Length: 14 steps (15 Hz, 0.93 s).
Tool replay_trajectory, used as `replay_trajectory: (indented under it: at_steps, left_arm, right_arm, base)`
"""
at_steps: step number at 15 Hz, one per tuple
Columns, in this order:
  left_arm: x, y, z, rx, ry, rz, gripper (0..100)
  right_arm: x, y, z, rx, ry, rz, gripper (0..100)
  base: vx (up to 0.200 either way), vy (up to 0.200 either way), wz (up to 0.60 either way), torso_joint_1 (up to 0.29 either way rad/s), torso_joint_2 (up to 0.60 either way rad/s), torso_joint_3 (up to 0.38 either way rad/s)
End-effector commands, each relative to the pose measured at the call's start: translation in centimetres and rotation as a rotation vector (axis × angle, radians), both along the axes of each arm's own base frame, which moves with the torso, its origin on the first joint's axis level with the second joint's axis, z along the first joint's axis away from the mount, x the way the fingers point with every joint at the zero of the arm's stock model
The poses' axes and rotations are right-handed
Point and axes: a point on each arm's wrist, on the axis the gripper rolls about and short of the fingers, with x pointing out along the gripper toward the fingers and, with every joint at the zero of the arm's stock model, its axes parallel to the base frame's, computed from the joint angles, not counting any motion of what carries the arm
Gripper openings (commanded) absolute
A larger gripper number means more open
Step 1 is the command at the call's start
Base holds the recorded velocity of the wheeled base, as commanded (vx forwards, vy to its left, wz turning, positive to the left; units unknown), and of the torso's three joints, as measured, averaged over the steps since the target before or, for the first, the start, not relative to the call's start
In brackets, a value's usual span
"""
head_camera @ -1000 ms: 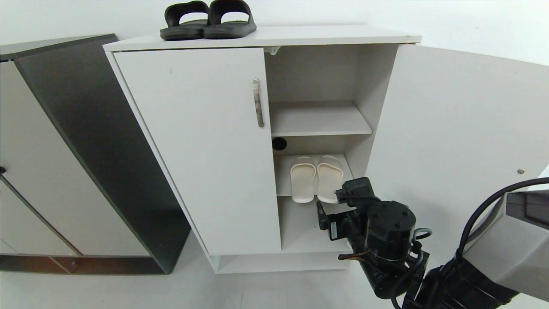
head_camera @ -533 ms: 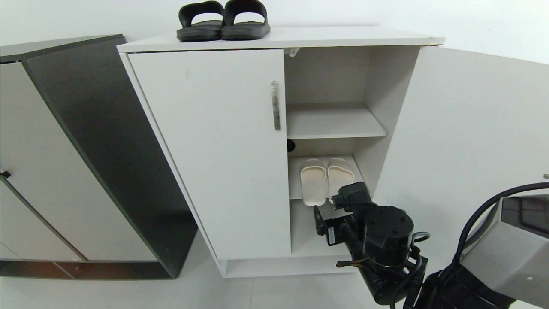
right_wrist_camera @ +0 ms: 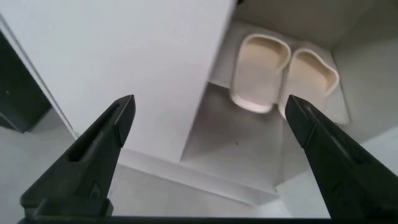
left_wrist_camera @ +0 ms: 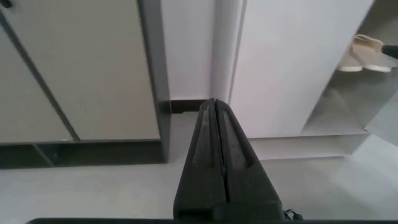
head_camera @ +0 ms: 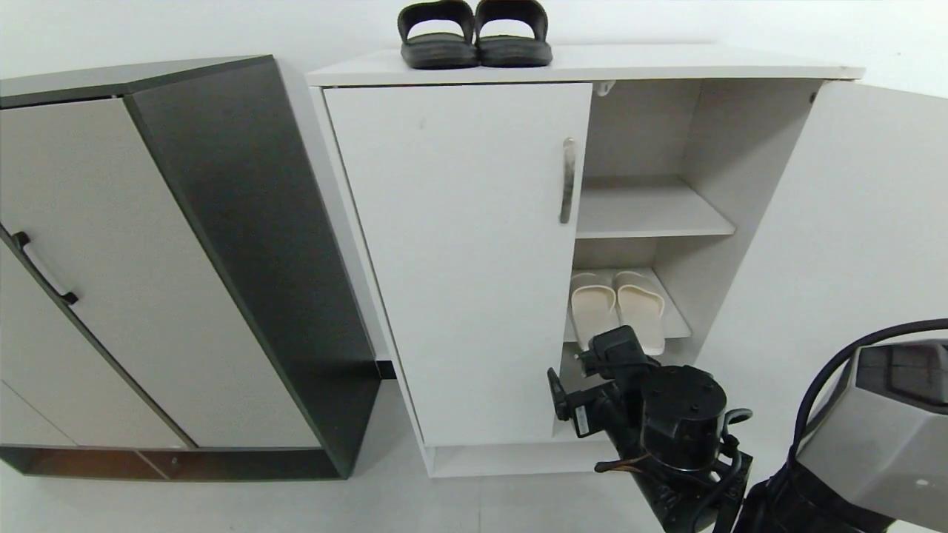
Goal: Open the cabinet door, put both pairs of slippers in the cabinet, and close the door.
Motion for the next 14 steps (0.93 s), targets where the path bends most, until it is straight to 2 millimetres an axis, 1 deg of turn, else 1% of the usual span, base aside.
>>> replay_trajectory:
  at_steps: [1, 3, 7, 10, 14]
  left_arm:
    - [0.01, 0.00, 0.00, -0.001, 0.002, 0.001, 0]
    - [0.01, 0.00, 0.00, -0.002, 0.002, 0.001, 0]
    - [0.01, 0.00, 0.00, -0.004, 0.002, 0.001, 0]
    - [0.01, 0.00, 0.00, -0.007, 0.001, -0.001, 0]
    - [0.01, 0.00, 0.00, -0.007, 0.001, 0.001, 0]
  right_arm:
    - [-0.08, -0.44, -0.42, -0.018, 0.001, -0.001, 100]
    - [0.06, -0.48, -0.75, -0.020, 0.003, 0.010, 100]
    - [0.09, -0.52, -0.44, 0.007, -0.019, 0.033, 100]
    - [-0.11, -0.72, -0.78, -0.008, -0.008, 0.036, 100]
    - [-0.11, -0.72, -0.77, -0.005, -0.009, 0.036, 100]
  base:
    - [0.000, 0.200, 0.00, 0.002, 0.00, 0.007]
    - [0.000, 0.200, 0.00, 0.002, 0.00, 0.005]
    - [0.000, 0.200, 0.00, 0.005, 0.00, 0.005]
    - [0.000, 0.000, 0.00, 0.000, 0.00, 0.000]
    - [0.000, 0.000, 0.00, 0.000, 0.00, 0.000]
